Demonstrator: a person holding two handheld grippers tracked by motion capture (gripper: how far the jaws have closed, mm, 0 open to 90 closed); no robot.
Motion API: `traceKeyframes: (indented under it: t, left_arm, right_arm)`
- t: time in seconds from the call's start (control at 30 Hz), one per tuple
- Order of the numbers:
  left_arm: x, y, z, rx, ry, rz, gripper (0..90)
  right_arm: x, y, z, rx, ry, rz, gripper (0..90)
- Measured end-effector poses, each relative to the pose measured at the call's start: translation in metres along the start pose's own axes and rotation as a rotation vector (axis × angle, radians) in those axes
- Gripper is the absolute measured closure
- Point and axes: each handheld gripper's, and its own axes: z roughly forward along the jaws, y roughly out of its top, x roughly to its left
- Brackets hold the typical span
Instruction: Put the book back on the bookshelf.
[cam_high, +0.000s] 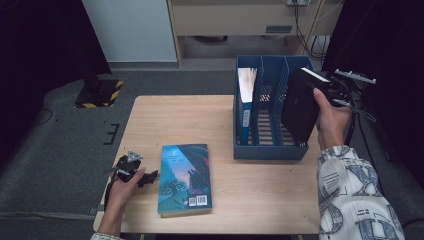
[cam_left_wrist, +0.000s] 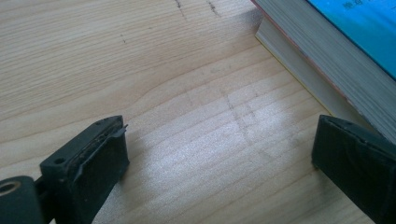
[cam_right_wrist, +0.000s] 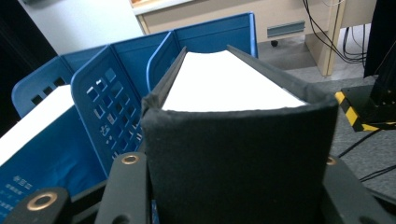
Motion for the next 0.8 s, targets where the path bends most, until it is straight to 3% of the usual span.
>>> traceKeyframes:
  t: [0.8]
  left_arm:
    - [-0.001, 0.000, 0.000, 0.002, -0.003, 0.007, 2.5]
  right_arm:
    - [-0.001, -0.011, 0.024, 0.026, -0.037, -0.003, 52.8]
